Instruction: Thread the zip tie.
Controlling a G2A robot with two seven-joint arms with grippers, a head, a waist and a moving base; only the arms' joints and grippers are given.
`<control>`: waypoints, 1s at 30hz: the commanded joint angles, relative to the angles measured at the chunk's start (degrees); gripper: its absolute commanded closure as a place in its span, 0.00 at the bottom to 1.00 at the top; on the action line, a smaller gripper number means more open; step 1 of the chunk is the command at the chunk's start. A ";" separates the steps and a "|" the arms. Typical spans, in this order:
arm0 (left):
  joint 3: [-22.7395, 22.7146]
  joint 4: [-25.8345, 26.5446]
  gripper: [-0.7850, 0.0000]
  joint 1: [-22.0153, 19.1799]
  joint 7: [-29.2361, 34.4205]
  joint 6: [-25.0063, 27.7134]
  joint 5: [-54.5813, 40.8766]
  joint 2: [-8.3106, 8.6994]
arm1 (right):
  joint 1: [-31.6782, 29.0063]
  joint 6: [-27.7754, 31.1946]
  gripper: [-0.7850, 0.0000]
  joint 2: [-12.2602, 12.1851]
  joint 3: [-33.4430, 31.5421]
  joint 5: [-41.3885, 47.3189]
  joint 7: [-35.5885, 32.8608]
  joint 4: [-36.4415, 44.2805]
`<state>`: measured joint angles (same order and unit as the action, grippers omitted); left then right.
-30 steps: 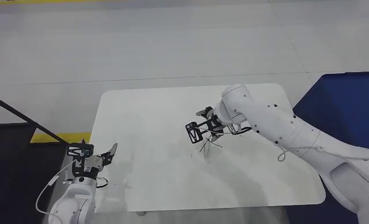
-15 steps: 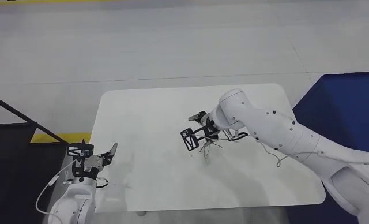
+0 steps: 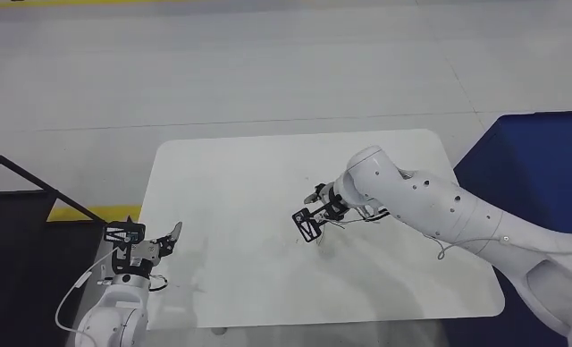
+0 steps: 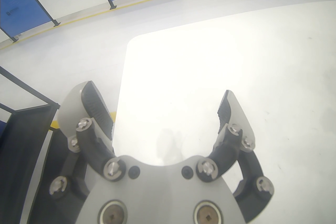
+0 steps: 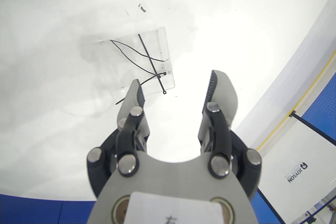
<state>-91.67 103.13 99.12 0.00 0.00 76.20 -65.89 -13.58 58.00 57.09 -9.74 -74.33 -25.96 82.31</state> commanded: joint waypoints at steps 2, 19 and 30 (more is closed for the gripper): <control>0.00 0.00 0.00 0.00 0.00 0.00 0.00 0.00 | 0.01 0.00 0.94 0.00 0.00 0.02 -0.02 0.01; 0.00 0.00 0.00 0.00 0.00 0.00 0.00 0.00 | -0.69 -1.61 0.00 -0.15 -0.88 -0.05 1.85 0.33; 0.00 0.00 0.00 0.00 0.00 0.00 0.00 0.00 | 0.14 0.00 0.00 -4.08 0.00 -7.79 25.41 1.50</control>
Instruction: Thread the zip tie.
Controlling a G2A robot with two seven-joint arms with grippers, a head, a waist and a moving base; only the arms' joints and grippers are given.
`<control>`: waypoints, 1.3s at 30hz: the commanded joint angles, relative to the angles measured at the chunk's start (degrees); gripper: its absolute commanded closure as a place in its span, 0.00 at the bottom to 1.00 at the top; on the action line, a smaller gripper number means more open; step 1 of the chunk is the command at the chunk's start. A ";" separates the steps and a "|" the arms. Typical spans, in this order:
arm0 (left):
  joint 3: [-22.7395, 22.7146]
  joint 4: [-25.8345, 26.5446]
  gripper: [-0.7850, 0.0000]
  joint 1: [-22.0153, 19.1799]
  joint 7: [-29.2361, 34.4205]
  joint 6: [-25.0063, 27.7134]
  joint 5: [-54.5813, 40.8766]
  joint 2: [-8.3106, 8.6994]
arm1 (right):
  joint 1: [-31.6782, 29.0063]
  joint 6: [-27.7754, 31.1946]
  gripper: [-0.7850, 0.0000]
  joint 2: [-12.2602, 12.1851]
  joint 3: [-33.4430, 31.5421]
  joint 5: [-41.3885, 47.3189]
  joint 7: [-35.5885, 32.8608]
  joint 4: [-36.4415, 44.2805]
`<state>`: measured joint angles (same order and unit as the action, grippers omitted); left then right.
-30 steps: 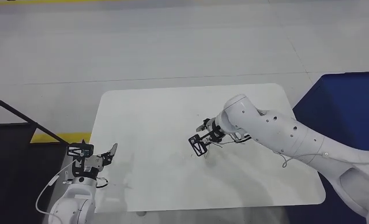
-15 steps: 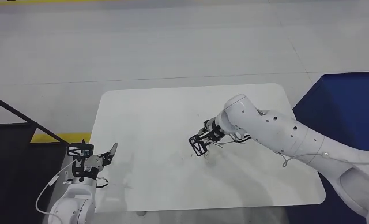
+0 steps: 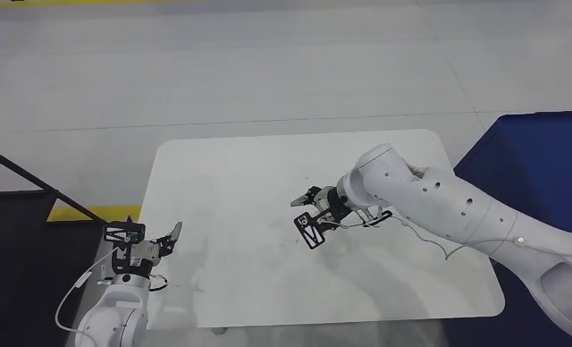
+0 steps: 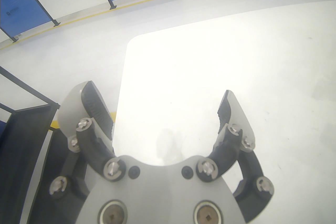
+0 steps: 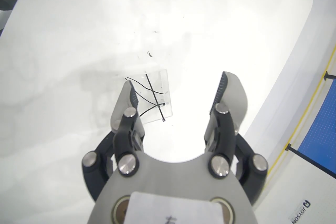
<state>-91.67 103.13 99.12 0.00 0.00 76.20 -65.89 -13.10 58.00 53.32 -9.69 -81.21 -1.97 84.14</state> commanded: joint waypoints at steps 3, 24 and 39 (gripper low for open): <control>0.00 0.00 0.00 0.00 0.00 0.00 0.00 0.00 | -1.50 0.00 0.00 -0.76 -0.05 -4.08 3.22 -2.20; 0.00 0.00 0.00 0.00 0.00 0.00 0.00 0.00 | -5.08 0.00 0.81 4.64 -0.05 -17.97 12.28 -12.57; 0.00 0.00 0.00 0.00 0.00 0.00 0.00 0.00 | -4.86 0.00 0.81 6.57 -0.05 -29.89 24.28 -19.74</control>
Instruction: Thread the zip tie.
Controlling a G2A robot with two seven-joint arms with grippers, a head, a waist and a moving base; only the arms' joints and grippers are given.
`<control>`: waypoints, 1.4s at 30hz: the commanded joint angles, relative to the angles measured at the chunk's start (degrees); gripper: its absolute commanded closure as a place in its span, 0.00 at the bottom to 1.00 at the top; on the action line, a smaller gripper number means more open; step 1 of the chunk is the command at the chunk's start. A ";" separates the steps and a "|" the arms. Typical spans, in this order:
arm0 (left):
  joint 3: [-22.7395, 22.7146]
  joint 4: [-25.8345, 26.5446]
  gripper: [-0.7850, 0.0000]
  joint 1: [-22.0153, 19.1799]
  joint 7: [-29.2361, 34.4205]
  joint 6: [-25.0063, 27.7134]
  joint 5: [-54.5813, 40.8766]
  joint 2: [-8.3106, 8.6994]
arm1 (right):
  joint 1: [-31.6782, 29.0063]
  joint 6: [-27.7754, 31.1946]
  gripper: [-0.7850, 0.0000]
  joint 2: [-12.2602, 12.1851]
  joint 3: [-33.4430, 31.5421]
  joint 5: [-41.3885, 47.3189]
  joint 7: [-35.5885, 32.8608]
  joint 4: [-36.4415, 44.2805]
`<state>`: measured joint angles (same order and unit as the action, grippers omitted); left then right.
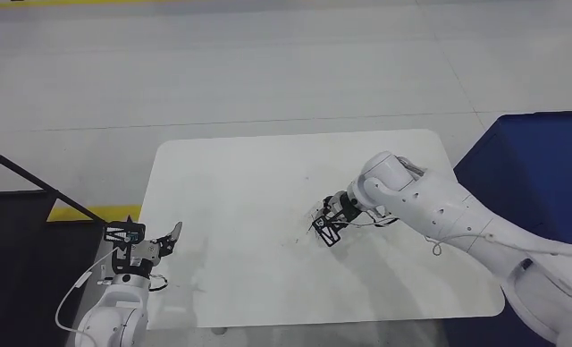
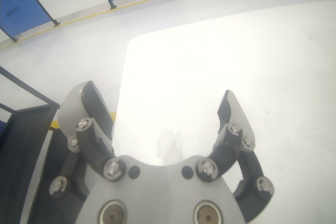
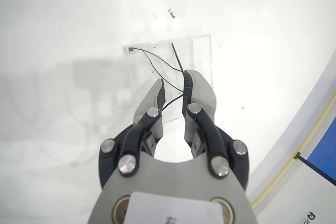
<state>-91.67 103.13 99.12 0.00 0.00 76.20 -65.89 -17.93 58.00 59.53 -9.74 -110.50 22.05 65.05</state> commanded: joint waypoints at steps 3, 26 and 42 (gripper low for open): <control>0.00 0.00 0.00 0.00 0.00 0.00 0.00 0.00 | 0.13 0.00 0.81 1.64 0.00 -2.46 1.68 -2.51; 0.00 0.00 0.00 0.00 0.00 0.00 0.00 0.00 | 2.74 0.00 0.72 14.08 0.00 -28.90 23.88 -18.27; 0.00 0.00 0.00 0.00 0.00 0.00 0.00 0.00 | 6.04 0.00 0.73 12.26 0.00 -30.42 24.25 -11.01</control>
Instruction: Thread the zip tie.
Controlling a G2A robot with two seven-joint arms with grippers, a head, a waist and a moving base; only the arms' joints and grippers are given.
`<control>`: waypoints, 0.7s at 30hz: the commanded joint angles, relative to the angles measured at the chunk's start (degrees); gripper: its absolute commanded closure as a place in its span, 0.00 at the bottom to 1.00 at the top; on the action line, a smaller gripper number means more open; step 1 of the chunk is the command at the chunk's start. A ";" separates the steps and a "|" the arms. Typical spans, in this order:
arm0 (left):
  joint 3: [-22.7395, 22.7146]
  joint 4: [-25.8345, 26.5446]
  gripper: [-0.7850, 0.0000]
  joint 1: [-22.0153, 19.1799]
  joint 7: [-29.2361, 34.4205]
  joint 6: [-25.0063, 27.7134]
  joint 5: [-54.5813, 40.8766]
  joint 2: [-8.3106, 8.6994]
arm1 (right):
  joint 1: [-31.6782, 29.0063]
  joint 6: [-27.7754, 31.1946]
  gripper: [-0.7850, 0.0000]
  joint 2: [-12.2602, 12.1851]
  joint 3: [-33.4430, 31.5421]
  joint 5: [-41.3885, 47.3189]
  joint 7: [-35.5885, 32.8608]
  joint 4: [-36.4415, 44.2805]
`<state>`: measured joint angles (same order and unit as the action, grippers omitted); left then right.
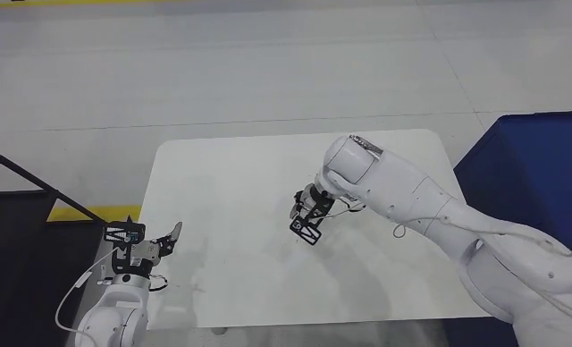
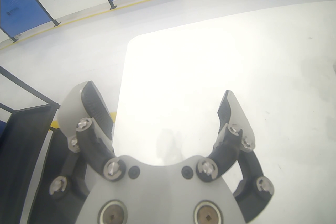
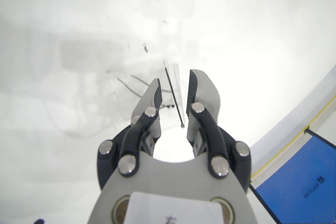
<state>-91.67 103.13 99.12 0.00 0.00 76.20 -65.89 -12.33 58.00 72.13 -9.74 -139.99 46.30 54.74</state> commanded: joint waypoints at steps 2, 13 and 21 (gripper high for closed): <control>0.00 0.00 0.00 0.00 0.00 0.00 0.00 0.00 | 0.78 0.00 0.72 -0.76 0.00 -1.87 -0.01 -1.41; 0.00 0.00 0.00 0.00 0.00 0.00 0.00 0.00 | 1.55 0.00 0.72 1.38 0.00 -6.35 -0.01 -3.33; 0.00 0.00 0.00 0.00 0.00 0.00 0.00 0.00 | 1.99 0.00 0.72 3.85 0.00 -5.20 -0.01 -2.61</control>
<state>-91.67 103.13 99.12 0.00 0.00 76.20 -65.89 -10.20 58.00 75.78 -9.74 -145.08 46.29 52.39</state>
